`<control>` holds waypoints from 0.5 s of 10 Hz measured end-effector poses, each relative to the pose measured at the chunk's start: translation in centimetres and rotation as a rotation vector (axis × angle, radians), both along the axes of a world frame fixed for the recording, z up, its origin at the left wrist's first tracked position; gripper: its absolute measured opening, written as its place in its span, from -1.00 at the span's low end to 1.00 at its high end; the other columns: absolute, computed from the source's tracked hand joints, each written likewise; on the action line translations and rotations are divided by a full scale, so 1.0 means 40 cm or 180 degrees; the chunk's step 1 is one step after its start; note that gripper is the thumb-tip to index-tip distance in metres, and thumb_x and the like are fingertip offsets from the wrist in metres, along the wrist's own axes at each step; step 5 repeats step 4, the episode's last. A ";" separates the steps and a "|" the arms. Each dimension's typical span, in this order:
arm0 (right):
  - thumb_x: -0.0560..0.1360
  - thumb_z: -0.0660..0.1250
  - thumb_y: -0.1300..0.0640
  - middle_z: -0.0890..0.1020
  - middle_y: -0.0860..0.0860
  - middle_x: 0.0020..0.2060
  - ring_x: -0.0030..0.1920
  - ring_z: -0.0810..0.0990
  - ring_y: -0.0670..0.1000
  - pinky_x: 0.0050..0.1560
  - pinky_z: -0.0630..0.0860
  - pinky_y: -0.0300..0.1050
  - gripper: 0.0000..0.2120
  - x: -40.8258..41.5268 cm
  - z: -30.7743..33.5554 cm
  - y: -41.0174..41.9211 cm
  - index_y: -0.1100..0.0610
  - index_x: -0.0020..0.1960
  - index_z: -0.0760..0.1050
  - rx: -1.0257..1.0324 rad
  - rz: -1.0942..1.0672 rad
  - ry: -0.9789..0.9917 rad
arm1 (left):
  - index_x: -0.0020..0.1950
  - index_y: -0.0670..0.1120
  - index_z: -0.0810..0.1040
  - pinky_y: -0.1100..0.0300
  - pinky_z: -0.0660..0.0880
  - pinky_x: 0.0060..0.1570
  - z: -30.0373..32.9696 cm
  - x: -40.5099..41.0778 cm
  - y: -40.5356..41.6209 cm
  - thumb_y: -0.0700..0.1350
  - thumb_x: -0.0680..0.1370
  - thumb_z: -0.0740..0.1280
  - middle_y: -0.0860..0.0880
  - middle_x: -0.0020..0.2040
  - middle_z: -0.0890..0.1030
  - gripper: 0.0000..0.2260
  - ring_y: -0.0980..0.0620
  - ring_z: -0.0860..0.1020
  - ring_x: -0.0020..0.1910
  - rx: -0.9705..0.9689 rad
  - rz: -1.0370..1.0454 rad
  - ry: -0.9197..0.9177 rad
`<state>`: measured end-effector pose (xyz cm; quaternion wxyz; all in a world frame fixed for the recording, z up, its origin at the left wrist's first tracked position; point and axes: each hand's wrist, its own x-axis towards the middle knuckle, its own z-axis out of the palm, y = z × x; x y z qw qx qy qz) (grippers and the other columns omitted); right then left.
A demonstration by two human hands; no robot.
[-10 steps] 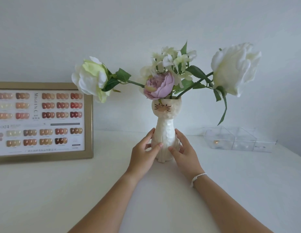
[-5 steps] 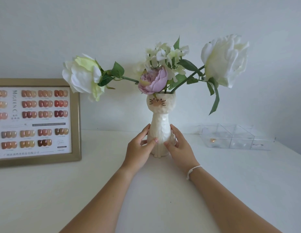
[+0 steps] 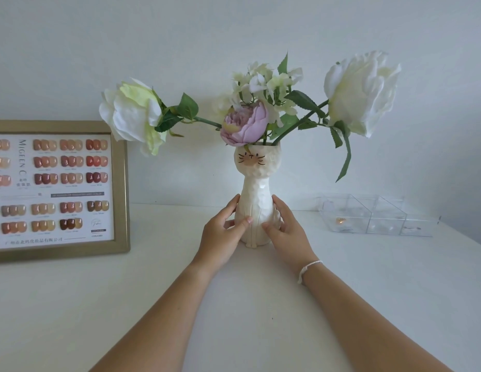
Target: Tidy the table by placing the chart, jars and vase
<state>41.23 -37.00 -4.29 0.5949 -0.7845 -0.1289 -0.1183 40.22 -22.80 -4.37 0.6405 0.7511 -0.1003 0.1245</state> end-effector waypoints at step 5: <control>0.47 0.24 0.21 0.23 -0.22 0.36 0.43 0.21 -0.02 0.40 0.19 -0.06 -0.37 -0.071 0.007 -0.011 -0.17 0.42 0.09 0.0683 -0.0161 -0.0118 | 0.43 0.23 0.18 0.37 0.28 0.06 0.010 -0.054 0.004 -0.01 0.49 0.31 0.19 0.41 0.30 -0.44 0.19 0.36 0.27 0.0007 0.0655 -0.0405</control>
